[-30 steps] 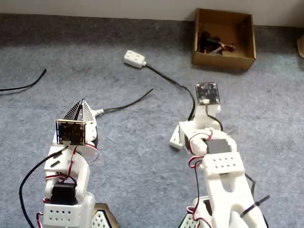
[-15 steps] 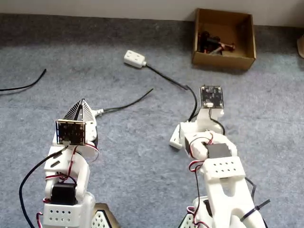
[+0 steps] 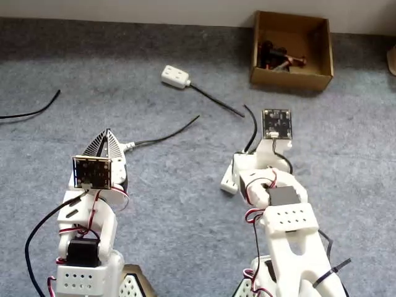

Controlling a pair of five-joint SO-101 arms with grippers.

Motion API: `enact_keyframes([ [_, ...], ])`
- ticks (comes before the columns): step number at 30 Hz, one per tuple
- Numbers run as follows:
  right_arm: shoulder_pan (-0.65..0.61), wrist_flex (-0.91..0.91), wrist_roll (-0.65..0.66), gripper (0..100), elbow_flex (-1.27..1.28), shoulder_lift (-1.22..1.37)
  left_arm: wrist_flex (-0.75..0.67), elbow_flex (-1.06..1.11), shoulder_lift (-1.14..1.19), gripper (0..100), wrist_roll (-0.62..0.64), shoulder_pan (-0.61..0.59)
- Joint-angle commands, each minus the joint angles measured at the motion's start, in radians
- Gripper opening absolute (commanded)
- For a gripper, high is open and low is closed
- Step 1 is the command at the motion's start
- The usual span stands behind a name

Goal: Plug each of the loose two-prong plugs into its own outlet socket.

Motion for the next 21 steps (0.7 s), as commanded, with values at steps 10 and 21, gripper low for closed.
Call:
enact_keyframes([
  [10, -0.002, -0.101, 0.008, 0.6, 0.064, 0.001, -0.021, -0.013, -0.013, 1, 0.003, -0.008],
  [21, 0.01, -0.117, 0.005, 0.6, 0.182, -0.197, -0.021, -0.013, -0.013, 1, 0.003, -0.008],
])
